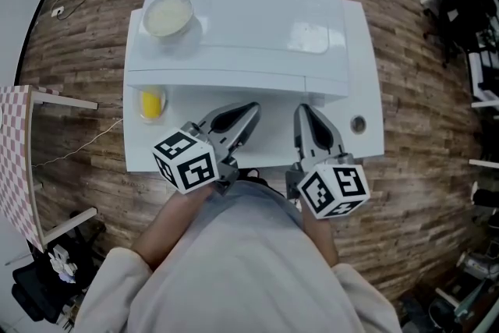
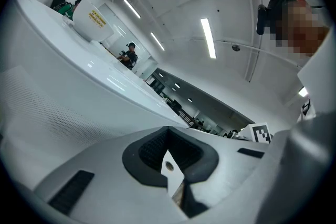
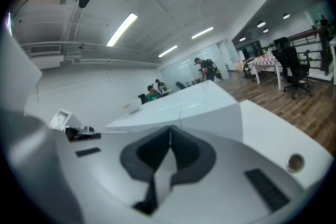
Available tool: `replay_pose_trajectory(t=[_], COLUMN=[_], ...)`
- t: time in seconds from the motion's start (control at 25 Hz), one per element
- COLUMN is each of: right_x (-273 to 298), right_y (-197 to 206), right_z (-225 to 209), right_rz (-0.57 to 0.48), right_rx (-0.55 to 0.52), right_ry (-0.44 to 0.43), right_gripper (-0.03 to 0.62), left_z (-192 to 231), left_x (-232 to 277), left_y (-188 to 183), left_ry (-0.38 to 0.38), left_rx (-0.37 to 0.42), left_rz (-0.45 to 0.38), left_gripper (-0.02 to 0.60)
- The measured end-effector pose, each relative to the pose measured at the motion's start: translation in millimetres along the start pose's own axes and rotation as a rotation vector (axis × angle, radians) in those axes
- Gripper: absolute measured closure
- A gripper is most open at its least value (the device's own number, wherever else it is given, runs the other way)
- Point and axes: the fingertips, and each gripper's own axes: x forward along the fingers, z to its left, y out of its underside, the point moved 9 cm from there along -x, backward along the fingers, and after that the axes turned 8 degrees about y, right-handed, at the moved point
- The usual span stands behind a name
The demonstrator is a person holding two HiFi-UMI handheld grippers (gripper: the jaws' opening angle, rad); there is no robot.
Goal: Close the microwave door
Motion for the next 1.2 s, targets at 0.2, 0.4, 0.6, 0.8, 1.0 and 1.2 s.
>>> replay_pose_trajectory(t=[0.2,0.4,0.6,0.8,1.0,1.2], right_x=[-11,-25,-44,-62,-77,-89], right_y=[0,-3,-7,-7,0,5], right_z=[1,2,1,1,0,1], right_rz=[-0.015,-0.021,-0.007,0.008,0.031,0.054], right_rx=[-0.019,-0.054,-0.102,-0.140,-0.139,-0.147], right_ry=[-0.012,-0.018,-0.054,-0.105,-0.137,-0.172], right_gripper=[0.571,0.571,0.571,0.571,0.571,0.571], left_z=[-11,-20,-31,-41,-51,-55], left_x=[-1,-7,-11,-14,-17,-25], left_y=[2,3,9,20,29,32], left_ry=[0.018,0.032,0.048,0.068,0.086,0.083], left_rx=[0.026,0.045,0.037,-0.008,-0.005,-0.004], left_rz=[0.003,0.011,0.009,0.027,0.051,0.061], left_gripper=[0.568,0.568,0.568,0.568,0.568,0.568])
